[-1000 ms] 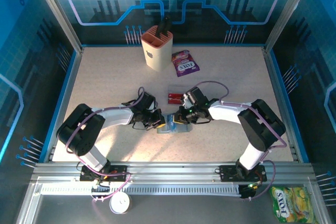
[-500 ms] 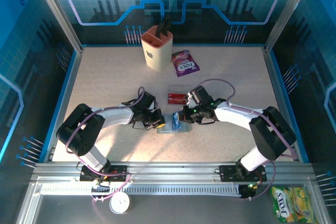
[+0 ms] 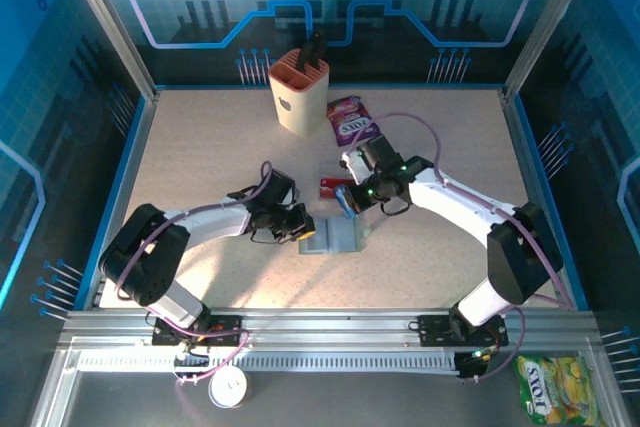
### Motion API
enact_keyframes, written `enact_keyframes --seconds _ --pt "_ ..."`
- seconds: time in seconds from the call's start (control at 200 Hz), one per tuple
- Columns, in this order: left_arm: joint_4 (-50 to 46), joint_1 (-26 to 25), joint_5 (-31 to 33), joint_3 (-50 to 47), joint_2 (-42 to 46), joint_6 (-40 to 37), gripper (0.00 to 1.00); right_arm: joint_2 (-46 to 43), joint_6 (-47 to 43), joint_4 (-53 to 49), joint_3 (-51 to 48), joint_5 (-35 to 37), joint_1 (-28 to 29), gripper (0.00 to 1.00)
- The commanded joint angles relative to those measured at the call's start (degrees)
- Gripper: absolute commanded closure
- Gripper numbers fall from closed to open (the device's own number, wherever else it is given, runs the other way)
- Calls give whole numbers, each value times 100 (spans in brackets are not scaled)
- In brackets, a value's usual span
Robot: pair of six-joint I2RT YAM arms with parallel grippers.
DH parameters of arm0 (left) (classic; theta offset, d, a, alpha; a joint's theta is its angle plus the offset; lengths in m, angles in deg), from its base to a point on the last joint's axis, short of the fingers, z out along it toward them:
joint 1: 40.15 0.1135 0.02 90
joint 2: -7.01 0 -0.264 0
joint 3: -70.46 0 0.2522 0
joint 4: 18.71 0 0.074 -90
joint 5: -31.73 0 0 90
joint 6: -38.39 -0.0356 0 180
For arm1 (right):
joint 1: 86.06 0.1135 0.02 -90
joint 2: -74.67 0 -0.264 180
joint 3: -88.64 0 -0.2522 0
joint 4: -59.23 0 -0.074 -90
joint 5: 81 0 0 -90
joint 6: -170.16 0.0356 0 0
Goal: Take the credit cards out of the card holder
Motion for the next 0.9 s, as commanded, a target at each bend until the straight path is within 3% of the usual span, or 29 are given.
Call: enact_keyframes --seconds 0.0,0.195,0.365,0.62,0.895 --pt "-241 -11 133 129 152 -163 89 344 -1717 -699 581 336 -120 100" --pt "-403 -8 136 203 299 -251 88 861 -3644 -1421 1571 406 -134 100" --pt "-547 -6 263 157 537 -237 87 1510 -4671 -2148 2560 250 -255 100" --pt "-596 -3 427 138 688 -138 87 2874 -5205 -3592 4545 -336 -606 100" --pt "-820 -1 372 310 527 -181 87 3928 -5433 -4290 6062 -591 -813 100"
